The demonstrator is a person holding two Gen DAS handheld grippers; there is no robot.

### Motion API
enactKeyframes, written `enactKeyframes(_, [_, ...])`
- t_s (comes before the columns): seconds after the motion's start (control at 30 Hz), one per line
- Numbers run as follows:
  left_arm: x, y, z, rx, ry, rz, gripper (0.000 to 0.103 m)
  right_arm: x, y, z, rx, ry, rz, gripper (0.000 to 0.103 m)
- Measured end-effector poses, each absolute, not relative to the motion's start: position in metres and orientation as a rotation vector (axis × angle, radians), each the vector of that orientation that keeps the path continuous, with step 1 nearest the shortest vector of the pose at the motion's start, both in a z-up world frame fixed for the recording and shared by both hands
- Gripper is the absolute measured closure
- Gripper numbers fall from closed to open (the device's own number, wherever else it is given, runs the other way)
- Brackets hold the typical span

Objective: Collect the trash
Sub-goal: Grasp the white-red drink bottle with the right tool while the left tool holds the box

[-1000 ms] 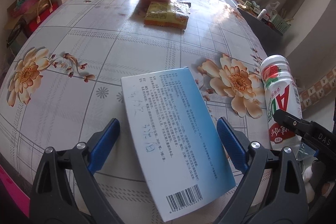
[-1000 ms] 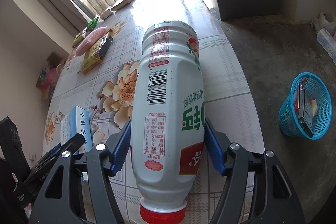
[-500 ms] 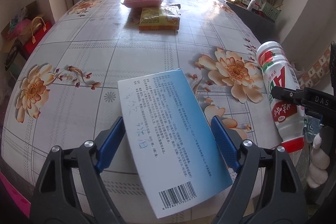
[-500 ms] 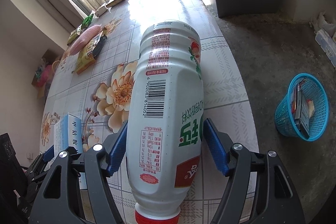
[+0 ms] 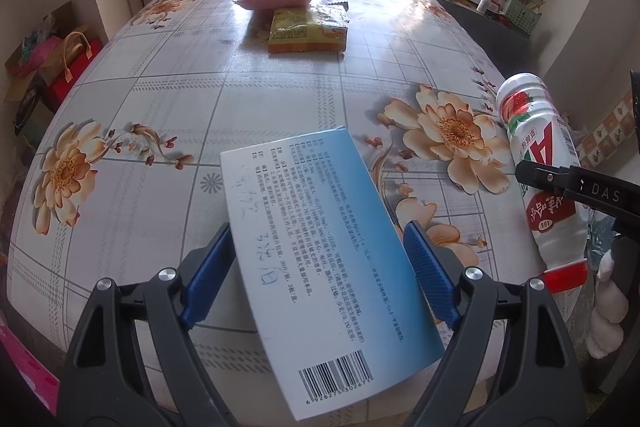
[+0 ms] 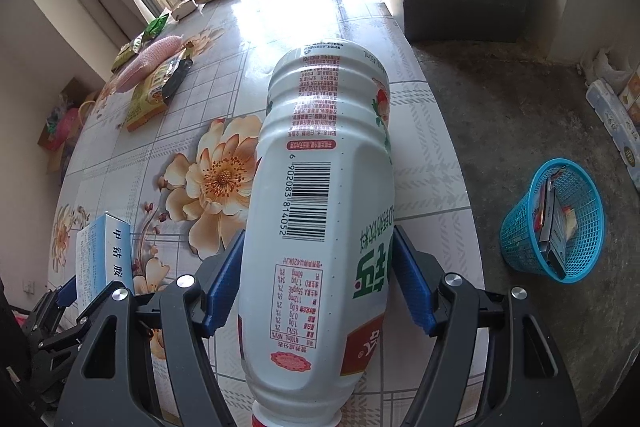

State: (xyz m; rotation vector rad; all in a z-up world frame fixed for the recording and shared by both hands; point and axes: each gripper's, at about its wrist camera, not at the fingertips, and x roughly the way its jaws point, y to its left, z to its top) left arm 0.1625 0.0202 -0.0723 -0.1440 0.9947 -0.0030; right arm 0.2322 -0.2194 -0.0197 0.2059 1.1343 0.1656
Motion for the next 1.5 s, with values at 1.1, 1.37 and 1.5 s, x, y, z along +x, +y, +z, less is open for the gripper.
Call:
enactKeyframes(1.1, [0.155,0.034,-0.060,-0.181,0.948,-0.024,0.027,0.227,-0.212,-0.019,0.150,1.103,0.098,0.040])
enactKeyframes(1.37, [0.149,0.044,-0.055,-0.204,0.933,-0.009,0.027,0.222,-0.210,-0.016,0.160,1.078,0.096,0.040])
enactKeyframes(1.5, [0.148,0.049,-0.053,-0.216,0.926,0.002,0.027,0.222,-0.209,-0.018,0.153,1.084,0.097,0.040])
